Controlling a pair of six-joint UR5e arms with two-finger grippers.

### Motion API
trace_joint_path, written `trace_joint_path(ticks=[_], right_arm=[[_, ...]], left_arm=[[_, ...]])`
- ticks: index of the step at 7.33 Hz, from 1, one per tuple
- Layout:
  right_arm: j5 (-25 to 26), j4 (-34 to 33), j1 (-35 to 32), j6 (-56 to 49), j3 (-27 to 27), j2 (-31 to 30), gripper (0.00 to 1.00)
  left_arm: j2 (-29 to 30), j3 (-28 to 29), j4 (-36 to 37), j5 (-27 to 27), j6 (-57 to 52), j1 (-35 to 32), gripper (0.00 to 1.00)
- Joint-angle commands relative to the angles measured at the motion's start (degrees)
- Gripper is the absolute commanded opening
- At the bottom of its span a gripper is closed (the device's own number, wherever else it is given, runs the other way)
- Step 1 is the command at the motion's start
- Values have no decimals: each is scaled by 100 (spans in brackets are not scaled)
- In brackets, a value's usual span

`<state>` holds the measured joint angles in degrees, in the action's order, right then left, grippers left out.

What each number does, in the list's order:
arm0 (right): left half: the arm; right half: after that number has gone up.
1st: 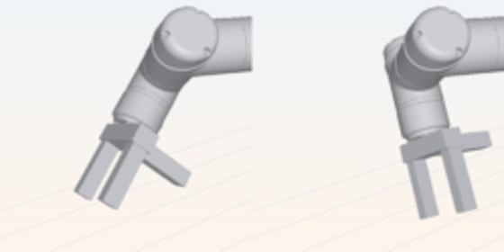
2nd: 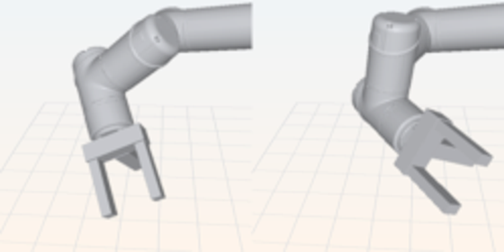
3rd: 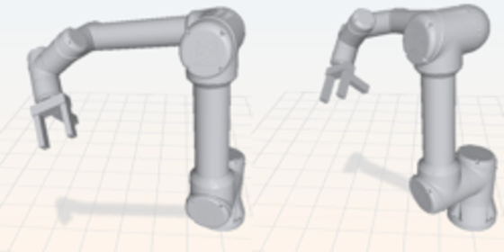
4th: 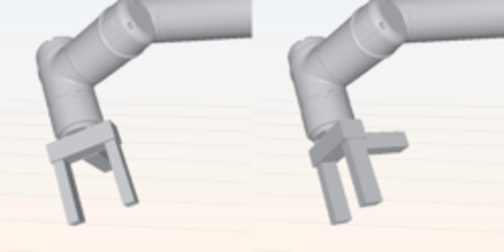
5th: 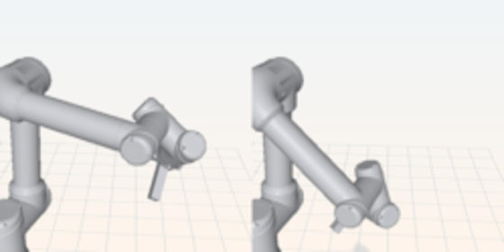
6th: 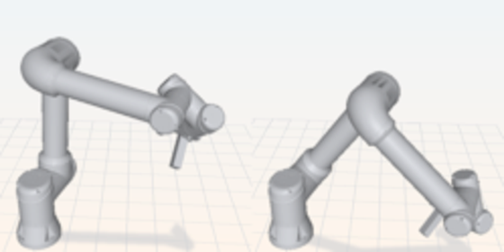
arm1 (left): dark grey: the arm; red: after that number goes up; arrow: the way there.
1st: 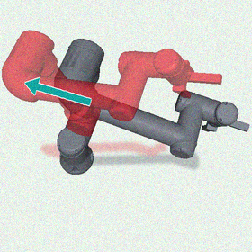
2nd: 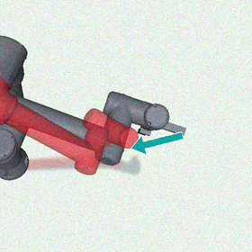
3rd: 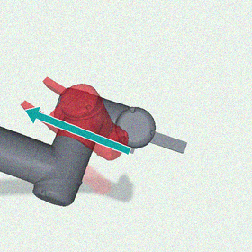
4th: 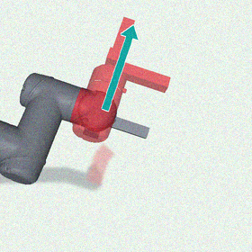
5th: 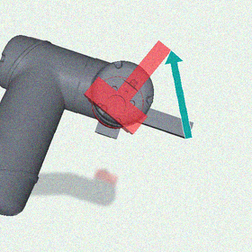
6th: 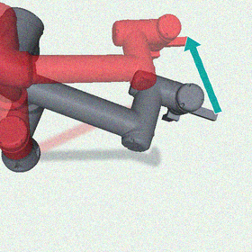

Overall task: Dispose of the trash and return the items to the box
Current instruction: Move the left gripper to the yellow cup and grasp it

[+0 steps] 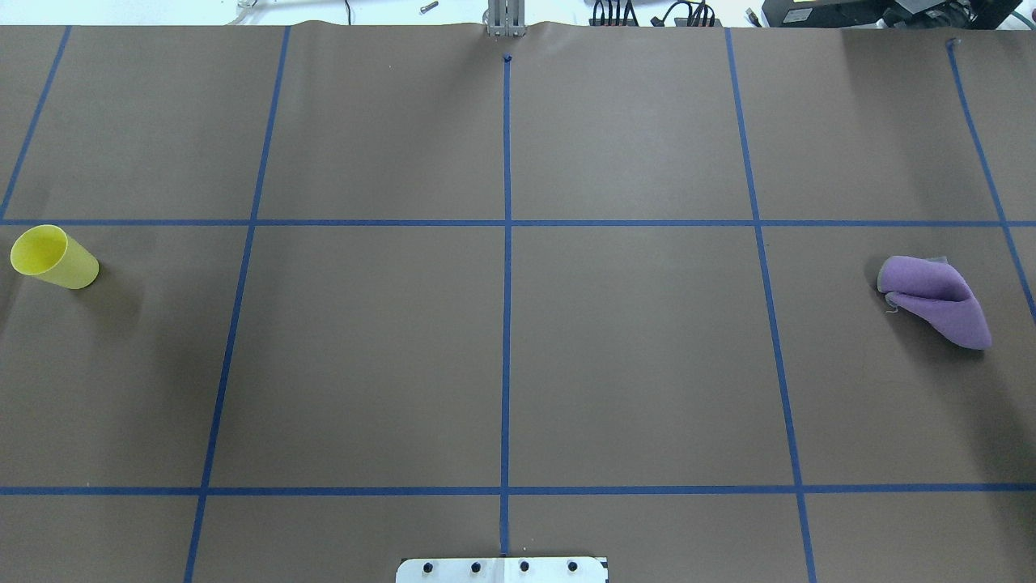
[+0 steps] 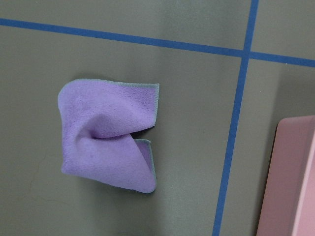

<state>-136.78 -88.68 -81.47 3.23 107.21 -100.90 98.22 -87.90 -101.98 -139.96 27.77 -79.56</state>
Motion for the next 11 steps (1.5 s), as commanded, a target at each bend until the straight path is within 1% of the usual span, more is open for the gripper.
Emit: trace_joint_path(ticks=[1, 2, 4, 5, 7, 9, 10, 11], right_arm=[[-15, 0, 0, 19, -7, 0, 100], [-15, -9, 26, 19, -15, 9, 100], [-7, 0, 105, 72, -42, 35, 100], [-15, 0, 123, 107, -33, 35, 100], [-7, 9, 140, 134, -33, 35, 100], [-7, 263, 228, 422, -59, 26, 100], [-7, 281, 246, 441, -59, 26, 100], [-7, 281, 246, 441, -94, 26, 100]], left_arm=[[-136, -219, -120, 469, 343, 457, 82], [-223, -97, -425, 574, 369, 676, 82], [-224, 543, -1285, 628, 396, 809, 82], [-224, 607, -1481, 619, 683, 941, 82], [-443, 607, -1868, 593, 818, 1012, 82], [-505, 599, -1905, 584, 818, 1021, 81], [-523, 607, -1905, 584, 809, 1030, 72], [-532, 607, -1905, 584, 844, 1038, 54]])
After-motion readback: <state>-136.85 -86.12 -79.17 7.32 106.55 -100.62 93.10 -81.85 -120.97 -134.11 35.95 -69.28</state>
